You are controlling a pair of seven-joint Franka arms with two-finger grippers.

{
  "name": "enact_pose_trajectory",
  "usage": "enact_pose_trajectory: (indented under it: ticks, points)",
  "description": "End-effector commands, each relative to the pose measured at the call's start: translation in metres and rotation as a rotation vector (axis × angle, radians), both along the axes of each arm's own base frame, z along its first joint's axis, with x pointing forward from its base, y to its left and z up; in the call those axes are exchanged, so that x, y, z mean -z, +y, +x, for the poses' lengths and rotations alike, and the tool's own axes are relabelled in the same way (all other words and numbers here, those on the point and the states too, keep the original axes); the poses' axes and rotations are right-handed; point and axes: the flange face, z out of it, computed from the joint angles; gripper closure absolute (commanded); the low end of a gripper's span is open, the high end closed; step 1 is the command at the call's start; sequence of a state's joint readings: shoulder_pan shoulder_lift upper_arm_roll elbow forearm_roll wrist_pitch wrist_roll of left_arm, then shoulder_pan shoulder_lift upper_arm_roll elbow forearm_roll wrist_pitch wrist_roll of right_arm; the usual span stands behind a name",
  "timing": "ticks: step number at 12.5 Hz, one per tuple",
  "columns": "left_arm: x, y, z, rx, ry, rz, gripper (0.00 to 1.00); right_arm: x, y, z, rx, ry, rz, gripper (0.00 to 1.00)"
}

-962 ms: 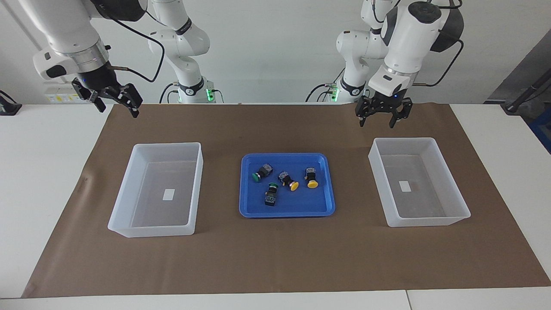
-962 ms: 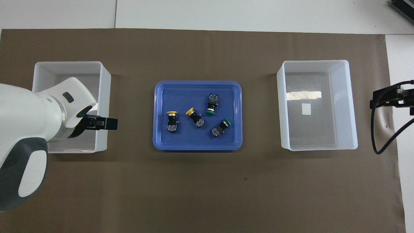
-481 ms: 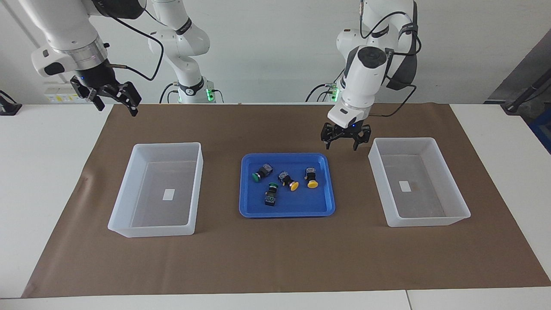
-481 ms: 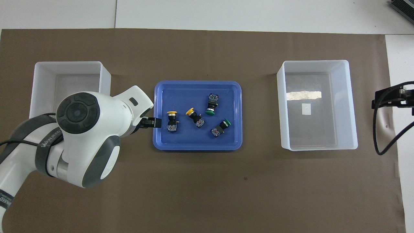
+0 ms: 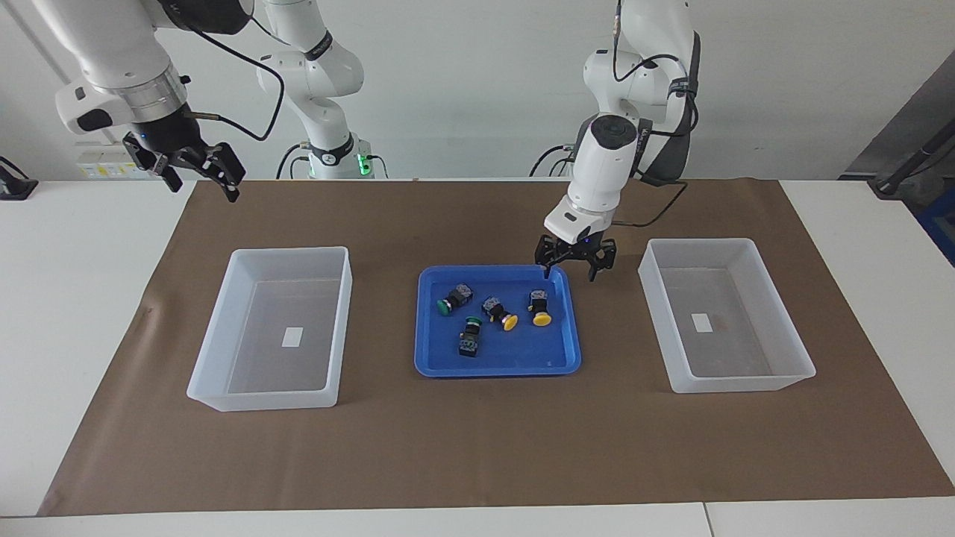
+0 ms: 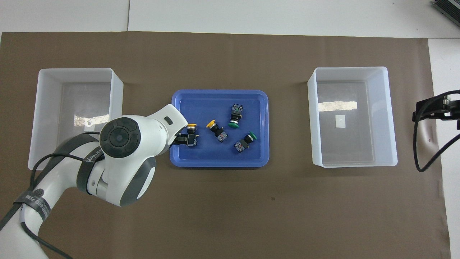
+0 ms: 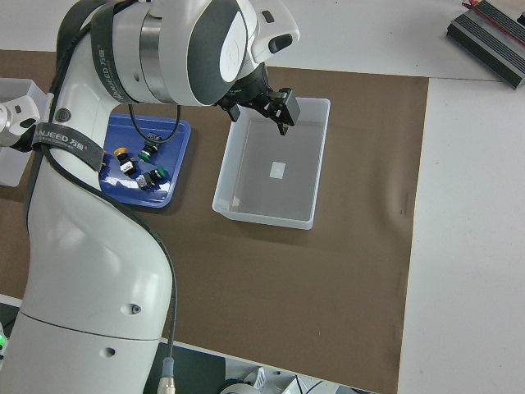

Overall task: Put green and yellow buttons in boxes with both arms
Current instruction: 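Reach the left gripper into the tray and grasp a yellow button, then carry the yellow button toward its box while the right gripper reaches the tray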

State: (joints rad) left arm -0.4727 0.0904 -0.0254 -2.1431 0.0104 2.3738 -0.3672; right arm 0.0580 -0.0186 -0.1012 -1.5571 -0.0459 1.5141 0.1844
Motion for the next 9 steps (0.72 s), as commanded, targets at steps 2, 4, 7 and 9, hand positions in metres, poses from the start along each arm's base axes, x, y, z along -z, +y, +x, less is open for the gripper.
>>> enact_pose_trajectory:
  ticks: [2,4,7,9]
  points:
    - [0.027,-0.014,0.000,-0.014,-0.011,-0.002,0.00,0.002,-0.002,-0.010,0.036,-0.011,0.008,0.00]
    - [0.052,-0.028,0.001,-0.002,-0.012,-0.006,0.00,0.002,-0.002,-0.010,0.036,-0.011,0.007,0.00]
    - [0.066,-0.035,0.001,-0.019,-0.010,-0.010,0.00,0.004,-0.001,-0.010,0.035,-0.011,0.008,0.00]
    - [0.065,-0.034,0.001,-0.043,-0.010,-0.014,0.16,0.008,0.003,-0.009,0.077,-0.037,0.008,0.00]
